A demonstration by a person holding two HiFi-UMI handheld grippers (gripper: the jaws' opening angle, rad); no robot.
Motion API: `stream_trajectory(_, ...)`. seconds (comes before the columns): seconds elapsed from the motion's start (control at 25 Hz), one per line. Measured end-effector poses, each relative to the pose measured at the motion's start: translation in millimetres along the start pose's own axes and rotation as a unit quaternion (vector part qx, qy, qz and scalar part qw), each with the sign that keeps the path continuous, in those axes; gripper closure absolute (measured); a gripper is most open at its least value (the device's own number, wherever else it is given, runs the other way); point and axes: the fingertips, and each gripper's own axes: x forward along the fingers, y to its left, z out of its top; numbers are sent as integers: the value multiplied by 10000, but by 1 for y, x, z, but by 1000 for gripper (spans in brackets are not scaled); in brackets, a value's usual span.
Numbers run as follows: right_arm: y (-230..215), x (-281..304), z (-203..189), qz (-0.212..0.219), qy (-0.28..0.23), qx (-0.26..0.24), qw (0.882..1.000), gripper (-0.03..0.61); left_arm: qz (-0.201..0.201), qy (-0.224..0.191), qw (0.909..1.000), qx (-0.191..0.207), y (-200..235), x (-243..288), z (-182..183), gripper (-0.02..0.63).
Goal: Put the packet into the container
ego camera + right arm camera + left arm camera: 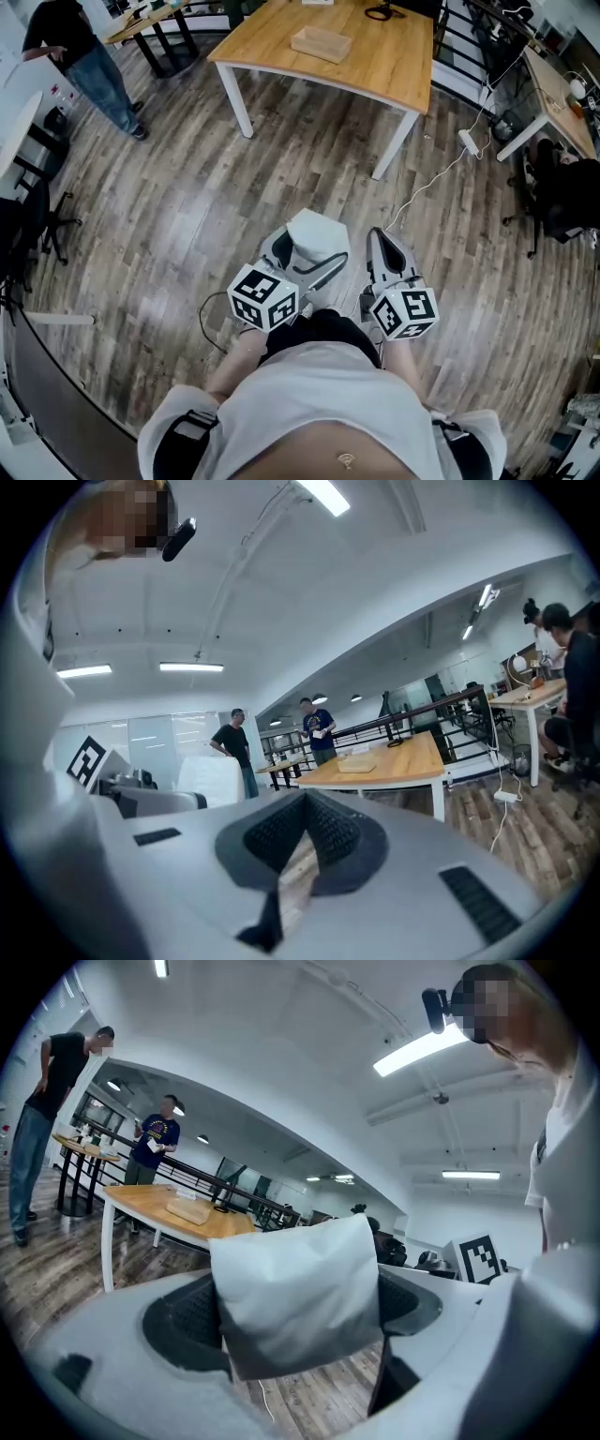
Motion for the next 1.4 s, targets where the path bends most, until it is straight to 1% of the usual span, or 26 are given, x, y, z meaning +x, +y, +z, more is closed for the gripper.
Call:
stream_trajectory(0.16,5,5,1,68,-73,81,9999,568,-30,88,9998,183,-1,1,-1,144)
stream_trajectory(0.28,6,9,0,11,-99,119,9999,568,-43,134,9996,249,3,-1,-1,144)
stream_trajectory(0.56,17,14,-9,-68,-168,120,9998,568,-33,164,9998,114,21,-12,-6,144)
stream_trajectory(0.72,21,18,-14,-135,-177,100,9997,568,-75,138,9998,137,28,-16,-6,144)
stream_trajectory(0.96,26,28,-11,-152,-193,77,9997,568,-113,121,9998,133,38,-16,-1,144)
stream_trajectory(1.2,20,37,-10,-170,-206,91,9996,568,-114,110,9998,140,44,-9,0,144)
stream_trajectory(1.4,13,53,-4,-146,-211,86,9996,568,-94,88,9998,117,56,1,9,144)
